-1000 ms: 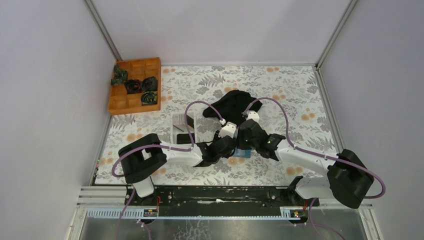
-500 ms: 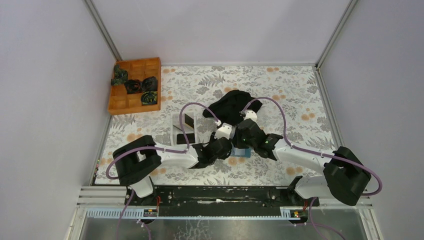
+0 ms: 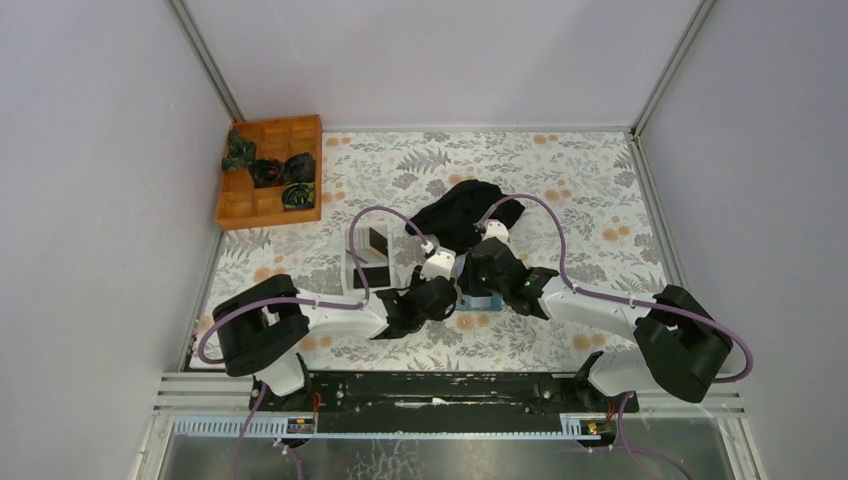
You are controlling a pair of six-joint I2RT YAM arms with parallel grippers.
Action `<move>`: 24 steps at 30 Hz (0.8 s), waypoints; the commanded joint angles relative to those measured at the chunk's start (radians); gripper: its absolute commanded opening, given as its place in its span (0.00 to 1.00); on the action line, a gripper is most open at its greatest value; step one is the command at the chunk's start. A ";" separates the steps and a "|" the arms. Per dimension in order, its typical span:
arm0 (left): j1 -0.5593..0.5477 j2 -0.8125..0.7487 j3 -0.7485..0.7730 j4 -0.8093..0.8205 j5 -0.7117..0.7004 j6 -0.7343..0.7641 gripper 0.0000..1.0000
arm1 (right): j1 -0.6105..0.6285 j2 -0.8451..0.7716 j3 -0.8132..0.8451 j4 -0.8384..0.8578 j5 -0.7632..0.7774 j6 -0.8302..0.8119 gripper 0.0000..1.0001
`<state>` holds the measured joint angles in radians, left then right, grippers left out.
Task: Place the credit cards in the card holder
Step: Turn over the card slot in the card holder.
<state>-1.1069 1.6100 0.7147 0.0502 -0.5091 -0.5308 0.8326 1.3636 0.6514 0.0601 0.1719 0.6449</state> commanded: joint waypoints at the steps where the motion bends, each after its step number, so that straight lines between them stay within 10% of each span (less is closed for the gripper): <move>1: -0.009 -0.043 -0.029 -0.029 -0.057 -0.036 0.51 | 0.016 0.014 0.014 0.043 -0.005 0.003 0.26; 24: -0.010 -0.019 -0.031 -0.050 -0.087 -0.036 0.51 | 0.055 0.114 0.081 0.080 -0.021 -0.008 0.28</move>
<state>-1.1069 1.5837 0.6827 -0.0010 -0.5587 -0.5598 0.8749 1.4662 0.6914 0.1127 0.1627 0.6441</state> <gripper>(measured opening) 0.510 0.261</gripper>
